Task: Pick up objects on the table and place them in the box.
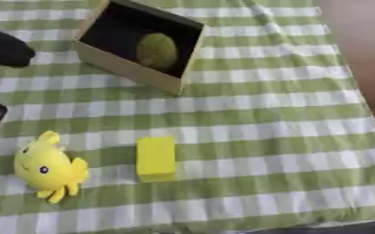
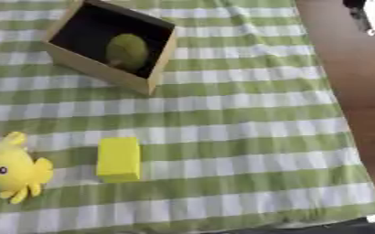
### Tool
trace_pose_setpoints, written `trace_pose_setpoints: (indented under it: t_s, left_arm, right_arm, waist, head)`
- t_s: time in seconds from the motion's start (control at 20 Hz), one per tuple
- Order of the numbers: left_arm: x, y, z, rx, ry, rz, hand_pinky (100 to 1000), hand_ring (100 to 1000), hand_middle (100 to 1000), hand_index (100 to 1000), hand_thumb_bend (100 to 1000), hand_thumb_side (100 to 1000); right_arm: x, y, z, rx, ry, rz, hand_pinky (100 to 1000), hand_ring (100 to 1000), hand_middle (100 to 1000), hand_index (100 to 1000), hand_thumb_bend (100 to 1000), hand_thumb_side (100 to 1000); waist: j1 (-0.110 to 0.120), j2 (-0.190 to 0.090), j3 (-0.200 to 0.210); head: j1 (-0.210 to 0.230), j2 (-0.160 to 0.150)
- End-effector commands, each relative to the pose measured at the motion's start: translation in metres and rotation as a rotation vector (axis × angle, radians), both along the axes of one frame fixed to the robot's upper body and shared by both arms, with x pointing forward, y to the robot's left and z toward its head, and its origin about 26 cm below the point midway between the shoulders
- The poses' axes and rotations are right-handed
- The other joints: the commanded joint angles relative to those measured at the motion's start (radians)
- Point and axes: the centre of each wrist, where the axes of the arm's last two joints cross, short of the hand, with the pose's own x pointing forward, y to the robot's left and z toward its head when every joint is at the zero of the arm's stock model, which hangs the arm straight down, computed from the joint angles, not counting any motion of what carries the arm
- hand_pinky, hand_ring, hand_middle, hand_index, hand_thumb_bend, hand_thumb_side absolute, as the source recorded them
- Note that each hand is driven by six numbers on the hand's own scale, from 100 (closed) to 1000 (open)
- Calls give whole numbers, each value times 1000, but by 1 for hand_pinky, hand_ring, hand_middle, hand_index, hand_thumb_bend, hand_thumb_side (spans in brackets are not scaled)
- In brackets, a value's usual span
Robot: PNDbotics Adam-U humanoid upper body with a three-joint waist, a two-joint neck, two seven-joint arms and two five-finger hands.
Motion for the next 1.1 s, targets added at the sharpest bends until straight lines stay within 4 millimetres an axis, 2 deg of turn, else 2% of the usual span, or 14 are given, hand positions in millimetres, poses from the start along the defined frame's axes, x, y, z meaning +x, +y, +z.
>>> trace_pose_setpoints:
  t_s: [0.05, 0.1, 0.3, 0.4, 0.45, 0.5, 0.55, 0.7, 0.8, 0.95, 1.1]
  left_arm:
    - [-5, 1, 9, 129, -21, 3, 912, 912, 822, 891, 255, 359]
    - [-4, 0, 9, 151, -16, 4, 913, 914, 825, 891, 275, 407]
    - [-4, -1, 2, 245, 22, 39, 927, 925, 825, 897, 318, 463]
    - [-4, -1, -3, 290, 53, 65, 940, 937, 833, 910, 358, 401]
    - [-5, -1, -5, 314, 68, 81, 945, 942, 838, 918, 408, 361]
    - [-5, -1, -7, 334, 80, 93, 945, 942, 840, 918, 364, 388]
    - [-5, -1, -8, 354, 92, 107, 954, 950, 854, 940, 420, 301]
    - [-6, 1, -15, 381, 130, 160, 959, 959, 862, 964, 440, 222]
    - [-7, 1, -21, 371, 162, 189, 957, 960, 860, 965, 422, 216]
    - [-8, 1, -31, 339, 224, 202, 950, 964, 851, 963, 331, 195]
    - [-8, 0, -35, 319, 262, 224, 945, 959, 841, 956, 345, 200]
  right_arm:
    - [-12, -3, 13, 30, -20, -16, 955, 970, 563, 894, 100, 100]
    - [-13, -3, 12, 35, -12, -20, 958, 971, 562, 895, 100, 100]
    - [-14, -1, 10, 50, 14, -25, 967, 973, 555, 894, 100, 100]
    - [-14, -2, 9, 58, 25, -31, 971, 975, 552, 893, 100, 125]
    - [-14, -2, 9, 59, 29, -35, 972, 975, 551, 894, 100, 127]
    - [-14, -3, 8, 59, 32, -37, 972, 975, 551, 894, 100, 136]
    - [-14, -3, 8, 59, 36, -40, 976, 977, 549, 895, 100, 160]
    - [-13, -4, 6, 56, 48, -44, 980, 978, 545, 895, 100, 190]
    - [-12, -4, 6, 53, 56, -47, 985, 980, 542, 895, 100, 218]
    - [-10, -5, 4, 48, 73, -53, 992, 985, 539, 896, 100, 260]
    - [-8, -6, 2, 47, 91, -57, 998, 988, 536, 898, 100, 297]
  waist:
    - [18, -30, -3]
    - [20, -31, -4]
    - [27, -30, -9]
    - [29, -29, -12]
    - [29, -29, -13]
    - [30, -28, -14]
    - [31, -28, -14]
    - [34, -27, -14]
    - [37, -27, -13]
    - [42, -27, -13]
    - [47, -28, -14]
  head:
    - [5, 1]
    - [5, 1]
    - [6, -1]
    - [9, -1]
    - [8, -1]
    - [8, -1]
    - [7, -1]
    - [4, 0]
    - [3, -1]
    - [3, -2]
    - [6, -2]
